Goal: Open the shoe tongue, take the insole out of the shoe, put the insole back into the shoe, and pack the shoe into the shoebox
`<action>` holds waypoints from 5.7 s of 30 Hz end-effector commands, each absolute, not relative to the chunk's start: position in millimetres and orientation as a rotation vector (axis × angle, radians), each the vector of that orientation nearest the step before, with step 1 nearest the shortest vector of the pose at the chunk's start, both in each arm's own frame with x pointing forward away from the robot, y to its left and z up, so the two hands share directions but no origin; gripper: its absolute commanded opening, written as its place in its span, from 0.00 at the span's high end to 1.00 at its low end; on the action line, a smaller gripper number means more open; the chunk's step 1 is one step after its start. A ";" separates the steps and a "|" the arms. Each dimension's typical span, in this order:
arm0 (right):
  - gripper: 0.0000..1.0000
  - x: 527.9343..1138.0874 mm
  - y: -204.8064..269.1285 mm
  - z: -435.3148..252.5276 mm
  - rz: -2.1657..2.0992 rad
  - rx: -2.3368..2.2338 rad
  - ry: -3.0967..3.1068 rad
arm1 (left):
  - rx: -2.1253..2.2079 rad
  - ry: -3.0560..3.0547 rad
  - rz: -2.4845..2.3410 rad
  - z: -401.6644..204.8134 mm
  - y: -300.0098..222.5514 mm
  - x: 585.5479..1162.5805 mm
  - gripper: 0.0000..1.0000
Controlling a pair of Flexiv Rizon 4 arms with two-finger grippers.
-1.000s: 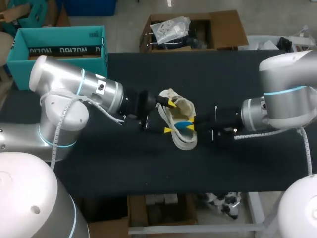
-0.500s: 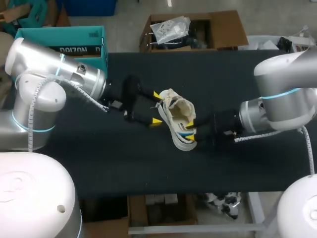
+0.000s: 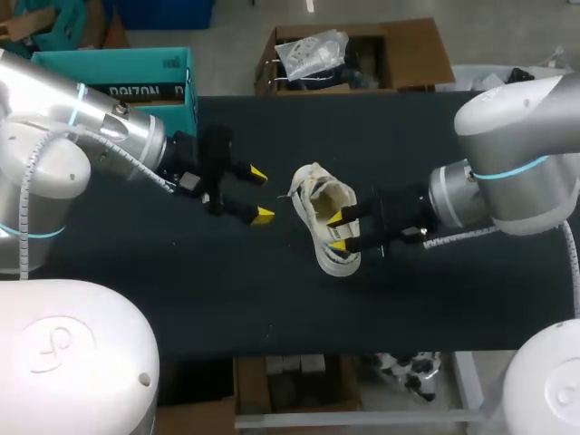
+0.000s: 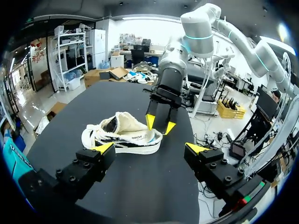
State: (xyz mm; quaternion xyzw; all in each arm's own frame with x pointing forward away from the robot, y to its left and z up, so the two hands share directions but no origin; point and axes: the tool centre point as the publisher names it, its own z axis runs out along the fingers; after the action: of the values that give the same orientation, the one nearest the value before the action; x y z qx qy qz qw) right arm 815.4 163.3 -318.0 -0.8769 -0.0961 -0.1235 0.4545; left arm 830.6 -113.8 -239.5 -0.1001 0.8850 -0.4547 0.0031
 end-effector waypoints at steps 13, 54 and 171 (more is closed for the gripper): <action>1.00 856.4 176.4 -349.1 -0.191 -2.318 -0.163 | -0.490 2.868 -1.411 -224.9 -86.0 820.1 0.00; 0.00 836.3 148.0 -284.7 -0.098 -2.430 -0.268 | -0.866 2.478 -0.654 -236.1 -79.1 837.0 0.00; 0.00 833.8 -62.6 -214.3 -0.264 -1.779 -2.790 | -1.512 2.465 -0.293 -288.8 -90.2 877.5 1.00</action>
State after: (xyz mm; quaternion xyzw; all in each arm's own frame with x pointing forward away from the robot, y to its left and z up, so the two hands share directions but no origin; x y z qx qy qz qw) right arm 839.2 -54.7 -213.1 -0.6473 -0.7601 -0.0403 -0.0401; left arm 885.4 -106.8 -302.5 -0.5728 0.8077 -0.0562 0.1281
